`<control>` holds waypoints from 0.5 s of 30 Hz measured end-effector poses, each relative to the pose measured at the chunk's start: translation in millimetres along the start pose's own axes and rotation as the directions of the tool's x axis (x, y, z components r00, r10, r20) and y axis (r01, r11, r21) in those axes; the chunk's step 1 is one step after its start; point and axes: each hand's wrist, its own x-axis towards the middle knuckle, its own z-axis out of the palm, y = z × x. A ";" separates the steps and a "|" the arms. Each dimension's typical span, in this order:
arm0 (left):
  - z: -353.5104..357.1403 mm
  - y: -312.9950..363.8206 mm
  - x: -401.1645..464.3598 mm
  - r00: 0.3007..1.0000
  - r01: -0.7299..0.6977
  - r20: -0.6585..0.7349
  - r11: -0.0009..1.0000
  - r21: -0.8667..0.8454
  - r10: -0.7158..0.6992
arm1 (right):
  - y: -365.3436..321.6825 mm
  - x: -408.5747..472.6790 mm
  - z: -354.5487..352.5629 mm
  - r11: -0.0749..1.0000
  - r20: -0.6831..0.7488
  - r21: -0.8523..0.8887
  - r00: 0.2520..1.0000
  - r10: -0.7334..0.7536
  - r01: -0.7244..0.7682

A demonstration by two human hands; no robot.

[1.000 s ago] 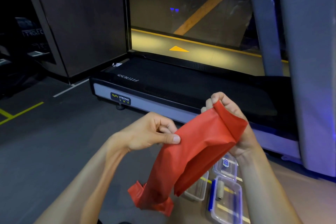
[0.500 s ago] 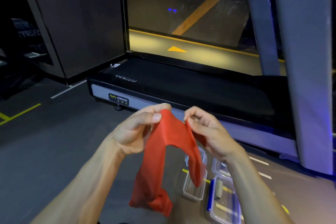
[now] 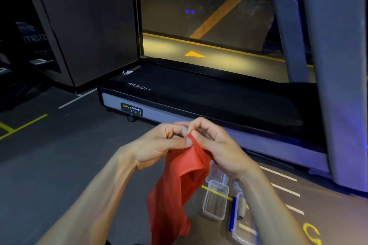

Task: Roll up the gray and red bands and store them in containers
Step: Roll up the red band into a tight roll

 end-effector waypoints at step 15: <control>-0.7 2.1 -5.1 0.996 0.060 0.058 0.989 0.136 -0.069 | -9.4 -5.6 -22.0 0.988 0.020 -0.154 0.999 -0.025 0.028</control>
